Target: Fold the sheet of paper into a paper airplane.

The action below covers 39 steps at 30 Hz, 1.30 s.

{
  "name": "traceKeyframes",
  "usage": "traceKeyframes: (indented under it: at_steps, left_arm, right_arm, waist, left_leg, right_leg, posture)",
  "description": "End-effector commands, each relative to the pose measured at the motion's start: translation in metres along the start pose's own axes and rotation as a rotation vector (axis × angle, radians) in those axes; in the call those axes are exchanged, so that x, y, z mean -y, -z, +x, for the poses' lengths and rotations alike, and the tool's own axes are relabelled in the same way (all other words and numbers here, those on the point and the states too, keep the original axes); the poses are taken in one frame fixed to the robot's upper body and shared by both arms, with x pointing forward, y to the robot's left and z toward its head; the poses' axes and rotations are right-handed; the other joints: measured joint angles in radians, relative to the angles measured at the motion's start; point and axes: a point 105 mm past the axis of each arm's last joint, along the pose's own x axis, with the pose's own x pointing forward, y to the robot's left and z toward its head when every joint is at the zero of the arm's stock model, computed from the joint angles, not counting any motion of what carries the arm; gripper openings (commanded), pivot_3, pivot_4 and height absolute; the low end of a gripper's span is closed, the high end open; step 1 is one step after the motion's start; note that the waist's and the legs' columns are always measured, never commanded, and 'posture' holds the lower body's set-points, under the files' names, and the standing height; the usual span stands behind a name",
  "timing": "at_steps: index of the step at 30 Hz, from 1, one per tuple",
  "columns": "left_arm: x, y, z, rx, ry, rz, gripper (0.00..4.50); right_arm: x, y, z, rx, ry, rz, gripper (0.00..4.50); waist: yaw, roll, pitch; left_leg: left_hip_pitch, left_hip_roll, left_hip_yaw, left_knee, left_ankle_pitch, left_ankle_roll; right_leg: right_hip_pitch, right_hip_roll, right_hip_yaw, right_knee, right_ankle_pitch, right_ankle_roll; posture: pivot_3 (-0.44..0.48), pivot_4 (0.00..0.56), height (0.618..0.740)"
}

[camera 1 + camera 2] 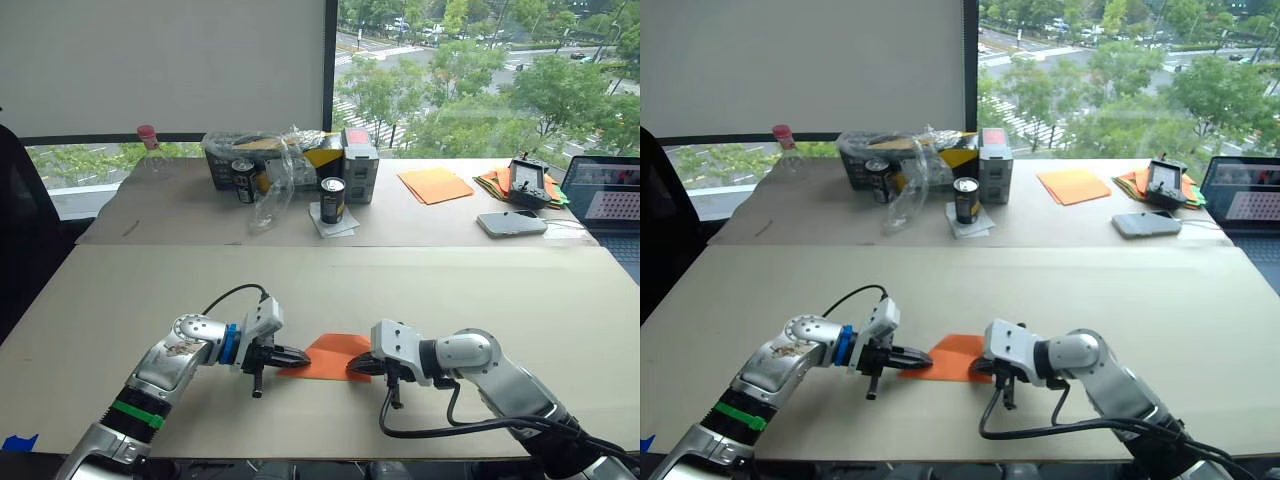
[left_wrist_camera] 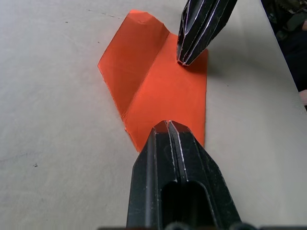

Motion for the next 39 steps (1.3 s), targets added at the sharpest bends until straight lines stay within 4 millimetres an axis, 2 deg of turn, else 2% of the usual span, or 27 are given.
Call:
traceKeyframes:
  at_steps: [1, 6, 9, 12, 15, 17, 23, 30, 39]
  left_arm:
    - [0.004, 0.006, 0.001, -0.024, 0.011, 0.001, 0.04]
    - [0.004, 0.011, 0.002, -0.048, 0.003, 0.016, 0.04]
    - [0.004, 0.012, 0.003, -0.050, 0.002, 0.015, 0.04]
    - [0.004, 0.013, 0.003, -0.052, -0.002, 0.016, 0.04]
    - [0.006, 0.013, 0.004, -0.051, 0.007, 0.016, 0.00]
    - [0.008, 0.014, 0.005, -0.049, 0.012, 0.015, 0.00]
    - [0.008, 0.015, 0.007, -0.049, 0.007, 0.023, 0.00]
    - [0.004, 0.014, 0.005, -0.045, -0.017, 0.028, 0.00]
    - [0.004, 0.016, 0.004, -0.047, -0.022, 0.025, 0.00]
  right_arm:
    - [-0.001, 0.015, 0.000, -0.052, 0.013, 0.029, 0.00]
    - [0.017, -0.006, -0.018, 0.097, 0.075, 0.140, 0.00]
    - [0.029, -0.012, -0.029, 0.162, 0.131, 0.215, 0.00]
    - [0.029, -0.012, -0.039, 0.176, 0.099, 0.300, 0.00]
    - [0.048, -0.005, -0.044, 0.151, 0.202, 0.271, 0.91]
    - [0.047, 0.002, -0.043, 0.128, 0.174, 0.327, 1.59]
    - [0.042, 0.009, -0.033, 0.151, 0.116, 0.401, 1.59]
    - [0.036, -0.001, -0.029, 0.226, 0.040, 0.476, 1.59]
    - [0.034, -0.008, -0.032, 0.259, 0.033, 0.491, 1.59]
  waist:
    - [0.000, 0.000, 0.000]
    - [0.001, 0.000, 0.000]
    - [0.001, 0.000, 0.000]
    - [0.001, 0.000, 0.000]
    - [0.001, 0.000, 0.000]
    - [0.001, 0.000, 0.000]
    - [0.001, 0.000, 0.000]
    - [0.001, 0.000, 0.000]
    - [0.001, 0.000, 0.000]
  left_leg:
    - [0.000, 0.000, 0.000, 0.000, 0.000, 0.000]
    - [0.000, 0.000, 0.000, 0.000, 0.000, 0.000]
    - [-0.001, 0.000, 0.000, 0.000, 0.000, 0.000]
    - [-0.001, 0.000, 0.000, -0.001, 0.000, 0.000]
    - [-0.001, 0.000, 0.000, -0.001, 0.000, 0.000]
    - [-0.001, 0.000, 0.000, -0.001, 0.000, 0.000]
    - [-0.001, 0.000, 0.000, -0.003, 0.000, 0.000]
    - [-0.001, 0.000, 0.000, -0.002, 0.000, 0.000]
    - [0.000, 0.000, 0.000, -0.002, 0.000, 0.000]
  right_leg:
    - [0.000, 0.000, 0.000, 0.000, 0.000, 0.000]
    - [0.000, 0.000, 0.000, 0.000, 0.000, 0.000]
    - [-0.001, 0.000, 0.000, 0.000, 0.000, 0.000]
    - [-0.001, 0.000, 0.001, 0.000, 0.000, 0.000]
    - [-0.001, 0.000, 0.000, 0.000, 0.000, 0.000]
    - [-0.001, 0.000, 0.000, 0.000, 0.000, 0.000]
    - [-0.001, -0.001, 0.001, -0.001, 0.000, 0.000]
    - [-0.001, -0.001, 0.001, -0.001, 0.000, 0.000]
    - [-0.001, -0.001, 0.001, -0.001, 0.000, 0.000]
  posture:
    - [0.000, 0.150, 0.670]
    - [0.000, 0.150, 0.670]
    - [0.000, 0.150, 0.670]
    - [0.000, 0.150, 0.670]
    - [0.000, 0.150, 0.670]
    - [0.000, 0.150, 0.670]
    - [0.000, 0.150, 0.670]
    - [0.000, 0.150, 0.670]
    - [0.000, 0.150, 0.670]
